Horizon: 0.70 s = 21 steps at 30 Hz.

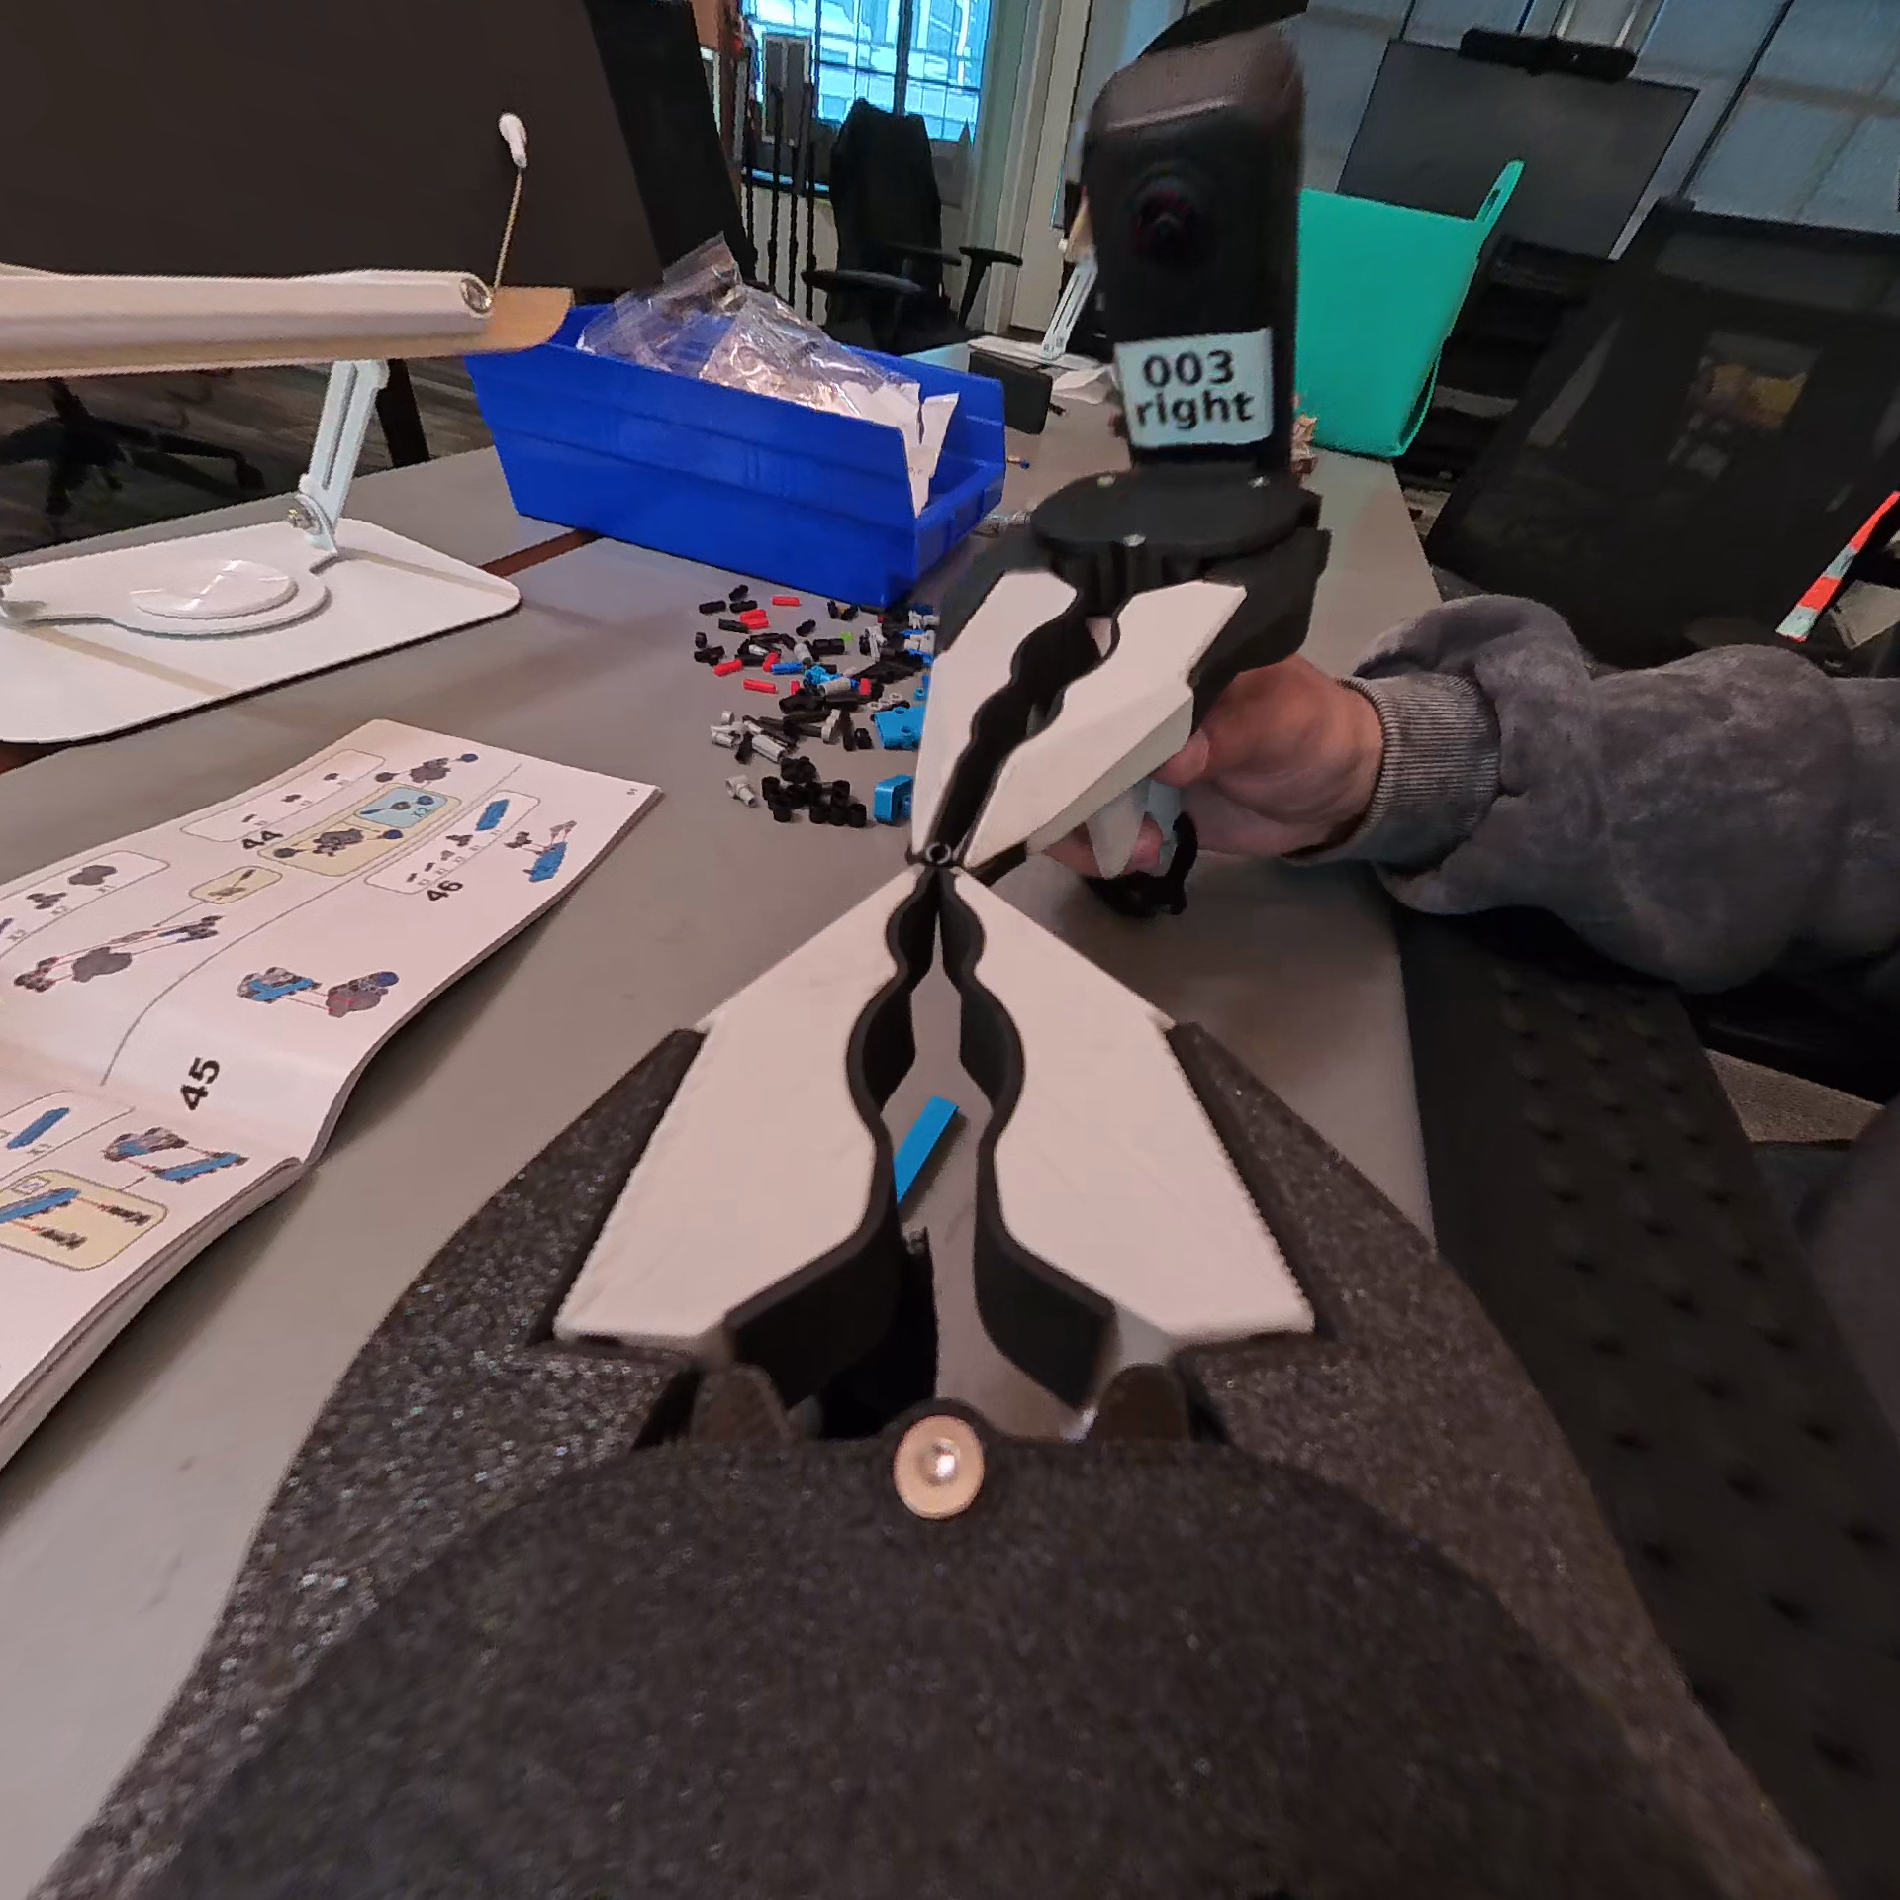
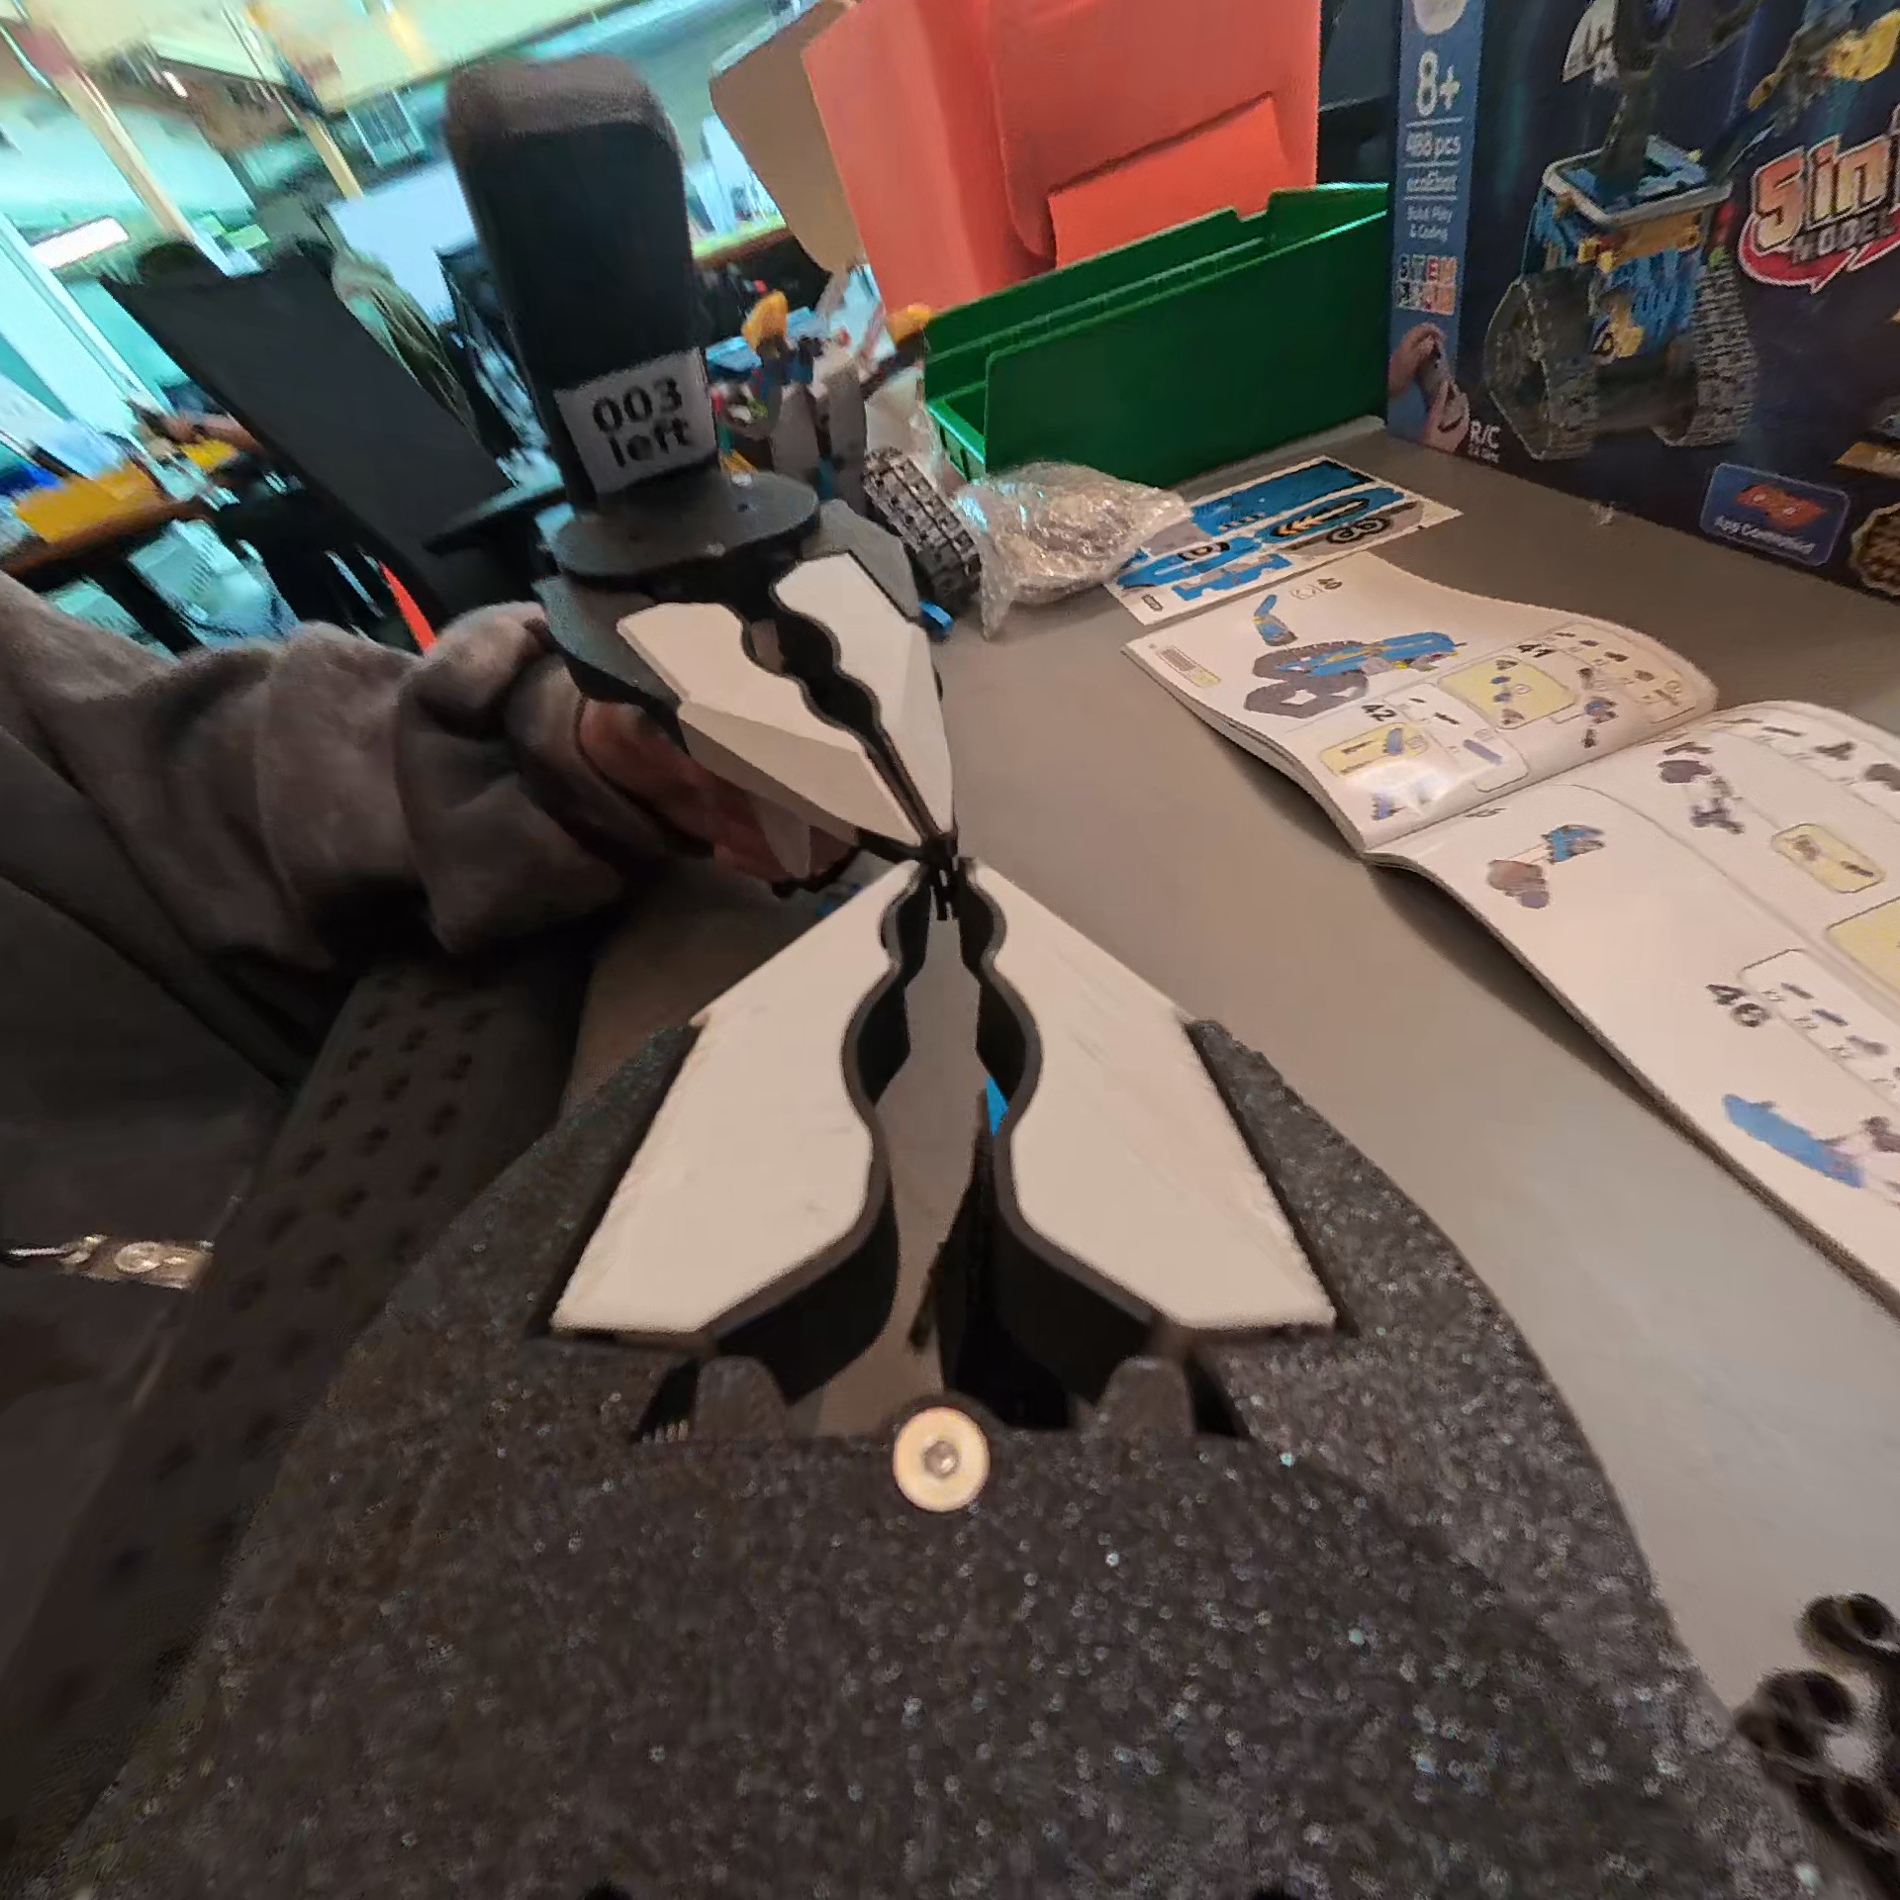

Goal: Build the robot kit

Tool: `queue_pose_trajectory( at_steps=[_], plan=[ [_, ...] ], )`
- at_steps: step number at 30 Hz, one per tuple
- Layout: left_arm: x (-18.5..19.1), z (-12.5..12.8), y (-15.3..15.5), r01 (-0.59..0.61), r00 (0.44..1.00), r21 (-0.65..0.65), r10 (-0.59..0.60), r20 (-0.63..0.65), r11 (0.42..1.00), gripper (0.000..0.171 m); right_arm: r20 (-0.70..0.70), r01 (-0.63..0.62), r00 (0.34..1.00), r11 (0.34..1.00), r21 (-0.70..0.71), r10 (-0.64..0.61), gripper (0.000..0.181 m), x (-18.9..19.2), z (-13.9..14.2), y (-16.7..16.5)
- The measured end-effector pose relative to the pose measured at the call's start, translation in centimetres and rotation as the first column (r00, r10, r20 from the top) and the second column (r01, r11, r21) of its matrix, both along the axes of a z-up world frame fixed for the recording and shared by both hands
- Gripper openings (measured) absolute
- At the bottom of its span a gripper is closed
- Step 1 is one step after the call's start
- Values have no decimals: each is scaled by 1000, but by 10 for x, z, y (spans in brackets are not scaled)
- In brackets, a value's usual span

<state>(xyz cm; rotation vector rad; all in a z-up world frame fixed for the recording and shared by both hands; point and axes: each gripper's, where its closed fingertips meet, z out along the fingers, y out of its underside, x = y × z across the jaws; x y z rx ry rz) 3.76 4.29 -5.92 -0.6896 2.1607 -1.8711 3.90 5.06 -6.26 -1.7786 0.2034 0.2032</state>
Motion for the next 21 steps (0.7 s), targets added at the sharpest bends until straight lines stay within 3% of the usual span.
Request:
queue_pose_trajectory(
  at_steps=[12, 16, 21],
  plan=[
    [4, -14, 1, -21, 1000, 83, 22, -15, 996, 0, 160, 30, 987, 995, -93, -15, 5, -2, -12, 2],
    [11, -30, 2, -130, 985, 287, 91, 145, 949, 0, 261, 101, 964, 975, -196, -47, 5, 5, -28, 3],
    [22, -37, 6, -263, 945, 429, 142, 295, 864, 0, 393, 228, 913, 935, -272, -108, 5, 15, -36, 7]
  ],
)
